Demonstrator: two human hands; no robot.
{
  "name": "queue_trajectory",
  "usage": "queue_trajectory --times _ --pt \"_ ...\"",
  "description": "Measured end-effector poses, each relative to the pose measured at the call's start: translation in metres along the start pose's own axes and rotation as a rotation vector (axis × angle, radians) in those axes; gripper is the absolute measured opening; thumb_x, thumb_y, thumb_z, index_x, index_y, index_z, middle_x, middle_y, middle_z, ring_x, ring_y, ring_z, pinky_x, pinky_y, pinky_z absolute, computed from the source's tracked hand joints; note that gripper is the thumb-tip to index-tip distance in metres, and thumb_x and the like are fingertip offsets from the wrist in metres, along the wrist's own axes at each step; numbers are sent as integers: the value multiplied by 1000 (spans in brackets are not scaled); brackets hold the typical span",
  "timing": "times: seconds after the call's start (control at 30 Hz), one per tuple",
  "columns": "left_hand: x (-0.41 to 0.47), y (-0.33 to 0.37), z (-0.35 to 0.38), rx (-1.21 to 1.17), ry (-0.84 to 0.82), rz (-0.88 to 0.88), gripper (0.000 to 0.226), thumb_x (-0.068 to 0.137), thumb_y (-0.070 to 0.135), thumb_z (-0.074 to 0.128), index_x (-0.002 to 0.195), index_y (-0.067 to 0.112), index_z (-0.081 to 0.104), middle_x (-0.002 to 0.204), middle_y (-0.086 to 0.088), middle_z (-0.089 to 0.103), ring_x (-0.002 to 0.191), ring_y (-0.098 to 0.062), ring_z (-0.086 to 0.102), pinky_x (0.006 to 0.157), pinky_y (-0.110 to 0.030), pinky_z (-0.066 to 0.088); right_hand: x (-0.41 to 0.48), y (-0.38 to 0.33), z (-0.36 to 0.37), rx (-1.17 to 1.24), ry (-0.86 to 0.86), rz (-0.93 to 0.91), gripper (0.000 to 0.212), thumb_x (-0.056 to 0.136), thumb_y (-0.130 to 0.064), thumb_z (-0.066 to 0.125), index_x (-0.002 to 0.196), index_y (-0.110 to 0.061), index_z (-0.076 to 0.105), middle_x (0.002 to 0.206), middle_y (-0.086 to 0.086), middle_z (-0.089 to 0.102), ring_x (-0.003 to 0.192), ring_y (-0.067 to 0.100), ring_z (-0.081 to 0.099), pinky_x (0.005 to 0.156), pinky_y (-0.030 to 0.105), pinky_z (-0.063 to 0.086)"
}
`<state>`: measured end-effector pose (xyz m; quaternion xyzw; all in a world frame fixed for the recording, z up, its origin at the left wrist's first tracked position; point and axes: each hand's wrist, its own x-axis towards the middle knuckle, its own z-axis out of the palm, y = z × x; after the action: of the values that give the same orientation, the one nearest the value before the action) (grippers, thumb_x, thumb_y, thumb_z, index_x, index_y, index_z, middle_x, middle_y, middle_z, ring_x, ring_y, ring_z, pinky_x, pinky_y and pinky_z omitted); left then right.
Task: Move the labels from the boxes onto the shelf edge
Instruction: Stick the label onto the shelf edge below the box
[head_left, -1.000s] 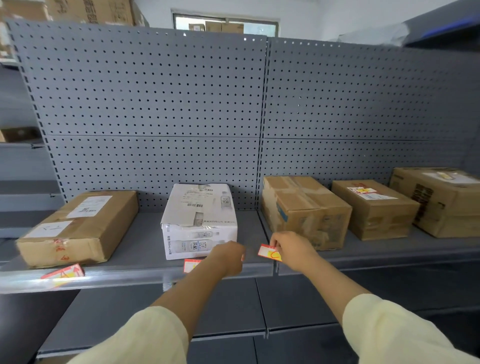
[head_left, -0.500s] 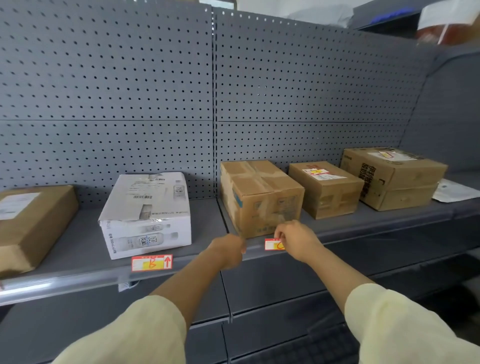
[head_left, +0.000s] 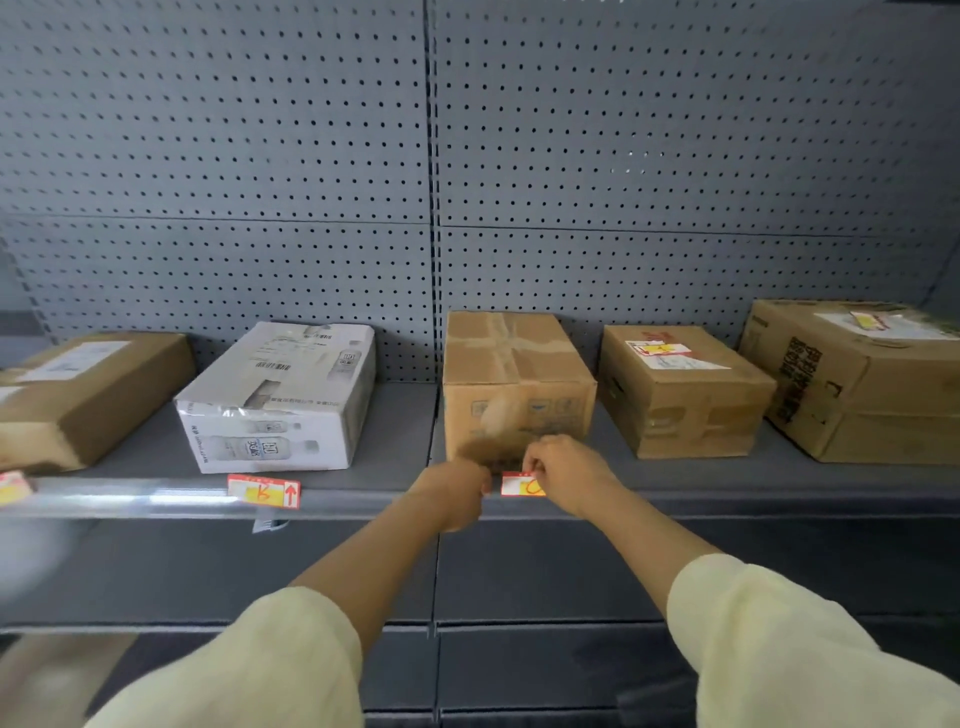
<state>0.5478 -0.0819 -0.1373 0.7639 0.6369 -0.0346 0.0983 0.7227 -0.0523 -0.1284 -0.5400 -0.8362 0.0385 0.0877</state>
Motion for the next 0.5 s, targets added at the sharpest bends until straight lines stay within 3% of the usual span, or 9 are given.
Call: queue_trajectory --times 0.23,0.5 --pt "-6 1 8 -64 66 -84 42 91 8 47 127 25 61 131 -7 60 116 -30 59 95 -38 51 1 2 6 -8 -13 -119 26 89 -4 52 102 -20 68 115 3 63 101 26 61 78 35 49" --pt "-10 0 8 -126 66 -65 43 89 3 47 120 24 69 128 -6 64 113 -28 61 94 -37 52 4 -6 12 -19 -9 -184 24 87 -4 55 98 -19 69 110 2 62 102 26 60 84 41 53"
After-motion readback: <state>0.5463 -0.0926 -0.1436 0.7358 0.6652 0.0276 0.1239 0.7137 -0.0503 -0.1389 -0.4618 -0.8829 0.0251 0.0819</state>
